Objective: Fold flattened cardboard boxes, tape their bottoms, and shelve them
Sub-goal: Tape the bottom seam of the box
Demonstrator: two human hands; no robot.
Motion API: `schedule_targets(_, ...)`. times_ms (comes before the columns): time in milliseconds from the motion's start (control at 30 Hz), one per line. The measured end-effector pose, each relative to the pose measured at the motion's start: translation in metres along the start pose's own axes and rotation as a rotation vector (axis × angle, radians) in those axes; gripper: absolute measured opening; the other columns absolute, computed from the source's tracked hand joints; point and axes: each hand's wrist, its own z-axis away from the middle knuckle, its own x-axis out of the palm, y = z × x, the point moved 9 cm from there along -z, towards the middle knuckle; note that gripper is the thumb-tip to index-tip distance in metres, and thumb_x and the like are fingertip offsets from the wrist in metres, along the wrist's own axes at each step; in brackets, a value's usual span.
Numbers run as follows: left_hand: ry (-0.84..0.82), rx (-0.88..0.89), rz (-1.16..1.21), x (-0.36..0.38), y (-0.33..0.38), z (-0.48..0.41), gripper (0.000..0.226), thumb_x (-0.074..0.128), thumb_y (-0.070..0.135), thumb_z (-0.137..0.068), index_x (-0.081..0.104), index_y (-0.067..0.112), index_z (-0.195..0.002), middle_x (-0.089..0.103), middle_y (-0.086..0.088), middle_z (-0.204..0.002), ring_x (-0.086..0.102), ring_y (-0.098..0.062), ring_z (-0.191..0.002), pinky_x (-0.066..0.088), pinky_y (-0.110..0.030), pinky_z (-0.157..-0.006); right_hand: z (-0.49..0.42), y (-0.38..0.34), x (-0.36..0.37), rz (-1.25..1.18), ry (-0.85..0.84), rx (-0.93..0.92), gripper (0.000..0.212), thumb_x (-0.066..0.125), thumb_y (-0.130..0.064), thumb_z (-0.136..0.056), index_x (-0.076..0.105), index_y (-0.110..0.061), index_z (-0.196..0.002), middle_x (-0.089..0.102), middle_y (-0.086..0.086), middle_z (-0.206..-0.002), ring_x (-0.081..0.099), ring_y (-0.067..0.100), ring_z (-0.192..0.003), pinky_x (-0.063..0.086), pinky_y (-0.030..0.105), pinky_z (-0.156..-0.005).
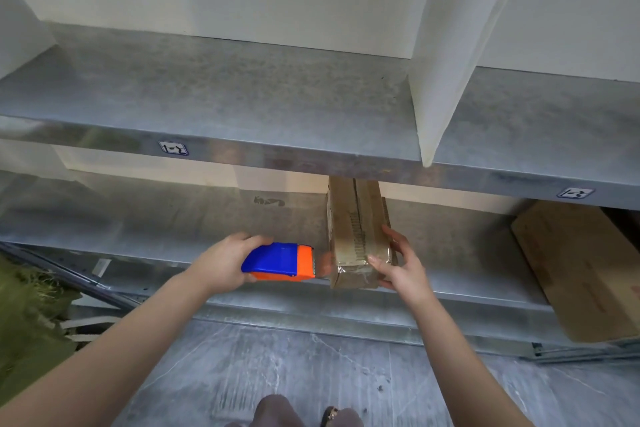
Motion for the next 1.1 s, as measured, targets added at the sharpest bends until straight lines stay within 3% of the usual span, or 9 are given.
schedule_targets(167,-0.028,0.046,-0.005,0.016,0.03,-0.012,0.075,0.073,0.041,-0.079,0.038,0.03,-0.144,0.054,0.001,-0.124,0.051,-0.018,-0.114,0.046,-0.029,-0.088,-0.001,0.002,0.001,-0.015,-0.008,0.006,0.06,0.08,-0.028,-0.079,0.05,-0.055,-0.124,0.05,-0.012,-0.131,0.056,0.014,-0.116,0.06,0.038,-0.08)
schedule_targets(267,-0.045,0.051,-0.075,0.015,0.035,-0.018,0.074,0.07,0.044,-0.08,0.037,0.03,-0.145,0.054,-0.002,-0.12,0.051,-0.021,-0.111,0.047,-0.032,-0.087,-0.001,0.002,-0.001,-0.023,-0.01,0.012,0.06,0.079,-0.026,-0.08,0.05,-0.051,-0.126,0.05,-0.015,-0.127,0.056,0.009,-0.111,0.06,0.036,-0.079)
schedule_targets(400,-0.052,0.065,-0.119,0.016,0.041,-0.025,0.069,0.071,0.045,-0.078,0.045,0.024,-0.139,0.06,-0.009,-0.111,0.056,-0.026,-0.102,0.046,-0.031,-0.084,0.001,0.001,0.001,-0.044,-0.02,0.007,0.06,0.077,-0.021,-0.082,0.049,-0.047,-0.128,0.05,-0.02,-0.121,0.058,0.002,-0.1,0.06,0.033,-0.077)
schedule_targets(600,-0.08,0.02,0.01,0.013,0.038,-0.024,0.066,0.077,0.037,-0.074,0.053,0.02,-0.133,0.063,-0.008,-0.112,0.057,-0.025,-0.102,0.045,-0.029,-0.081,0.003,-0.001,0.002,-0.05,-0.029,-0.01,0.061,0.078,-0.024,-0.081,0.048,-0.049,-0.128,0.047,-0.012,-0.135,0.051,0.012,-0.12,0.059,0.028,-0.074)
schedule_targets(733,-0.025,-0.054,-0.028,0.002,0.018,-0.033,0.068,0.063,0.049,-0.064,0.058,0.019,-0.125,0.065,-0.011,-0.103,0.059,-0.029,-0.099,0.044,-0.029,-0.078,0.004,0.001,0.002,-0.073,-0.023,-0.001,0.062,0.078,-0.022,-0.081,0.049,-0.049,-0.128,0.047,-0.009,-0.138,0.056,0.013,-0.116,0.059,0.028,-0.076)
schedule_targets(833,-0.081,-0.027,-0.079,0.015,0.004,-0.035,0.061,0.071,0.036,-0.076,0.054,0.023,-0.134,0.061,-0.011,-0.107,0.056,-0.028,-0.1,0.044,-0.029,-0.081,0.004,0.0,0.002,-0.073,-0.023,-0.007,0.063,0.078,-0.021,-0.081,0.048,-0.045,-0.131,0.046,-0.008,-0.137,0.056,0.011,-0.114,0.058,0.025,-0.073)
schedule_targets(1000,-0.067,-0.045,-0.115,0.02,-0.011,-0.046,0.064,0.065,0.019,-0.084,0.042,0.024,-0.144,0.052,-0.01,-0.121,0.048,-0.028,-0.112,0.043,-0.031,-0.089,0.002,0.005,0.003,-0.093,-0.03,-0.003,0.063,0.075,-0.015,-0.083,0.047,-0.039,-0.135,0.048,-0.015,-0.127,0.059,0.002,-0.1,0.057,0.022,-0.069)
schedule_targets(1100,-0.081,-0.058,-0.095,0.02,-0.018,-0.054,0.067,0.064,0.013,-0.085,0.039,0.022,-0.146,0.05,-0.011,-0.125,0.044,-0.028,-0.116,0.038,-0.029,-0.091,0.0,0.007,0.003,-0.078,-0.022,-0.006,0.06,0.073,-0.014,-0.085,0.047,-0.043,-0.131,0.05,-0.02,-0.123,0.061,0.005,-0.102,0.057,0.023,-0.069)
